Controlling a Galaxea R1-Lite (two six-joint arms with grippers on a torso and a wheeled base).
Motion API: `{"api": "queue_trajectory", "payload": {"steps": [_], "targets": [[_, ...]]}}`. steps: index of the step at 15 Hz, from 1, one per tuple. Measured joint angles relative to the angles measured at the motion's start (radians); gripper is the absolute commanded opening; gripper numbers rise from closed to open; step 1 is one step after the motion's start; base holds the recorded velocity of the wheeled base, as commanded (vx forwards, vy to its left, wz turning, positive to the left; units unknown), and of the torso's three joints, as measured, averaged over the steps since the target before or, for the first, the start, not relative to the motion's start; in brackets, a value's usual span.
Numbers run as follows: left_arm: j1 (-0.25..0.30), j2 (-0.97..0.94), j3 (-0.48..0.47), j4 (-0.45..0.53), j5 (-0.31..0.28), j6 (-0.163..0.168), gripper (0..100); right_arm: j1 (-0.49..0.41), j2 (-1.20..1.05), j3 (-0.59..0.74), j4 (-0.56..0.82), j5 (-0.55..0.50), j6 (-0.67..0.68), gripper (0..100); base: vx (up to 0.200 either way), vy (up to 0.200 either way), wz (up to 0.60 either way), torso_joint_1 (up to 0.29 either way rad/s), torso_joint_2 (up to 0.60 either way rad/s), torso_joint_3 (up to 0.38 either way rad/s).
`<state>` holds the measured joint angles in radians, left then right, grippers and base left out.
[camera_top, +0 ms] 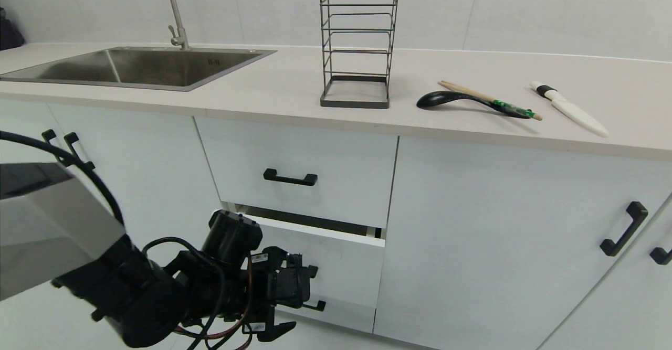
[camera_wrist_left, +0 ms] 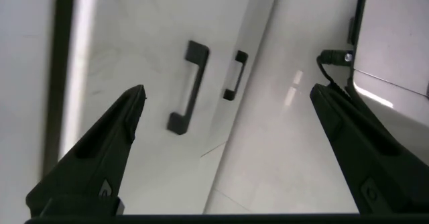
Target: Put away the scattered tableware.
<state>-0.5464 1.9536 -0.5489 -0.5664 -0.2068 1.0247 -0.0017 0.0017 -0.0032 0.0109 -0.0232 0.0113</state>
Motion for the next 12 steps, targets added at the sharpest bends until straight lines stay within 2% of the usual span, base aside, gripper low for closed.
{"api": "queue_trajectory", "payload": {"steps": [3, 7, 12], "targets": [[0.003, -0.125, 0.031, 0.005, -0.002, -0.013, 100, 0.000, 0.000, 0.000, 0.000, 0.000, 0.000, 0, 0.000, 0.000, 0.00, 0.000, 0.00, 0.000], [0.037, -0.169, 0.000, 0.003, -0.007, -0.032, 100, 0.000, 0.000, 0.000, 0.000, 0.000, 0.000, 0, 0.000, 0.000, 0.00, 0.000, 0.00, 0.000], [0.108, -0.060, -0.142, 0.002, -0.051, -0.022, 100, 0.000, 0.000, 0.000, 0.000, 0.000, 0.000, 0, 0.000, 0.000, 0.00, 0.000, 0.00, 0.000]]}}
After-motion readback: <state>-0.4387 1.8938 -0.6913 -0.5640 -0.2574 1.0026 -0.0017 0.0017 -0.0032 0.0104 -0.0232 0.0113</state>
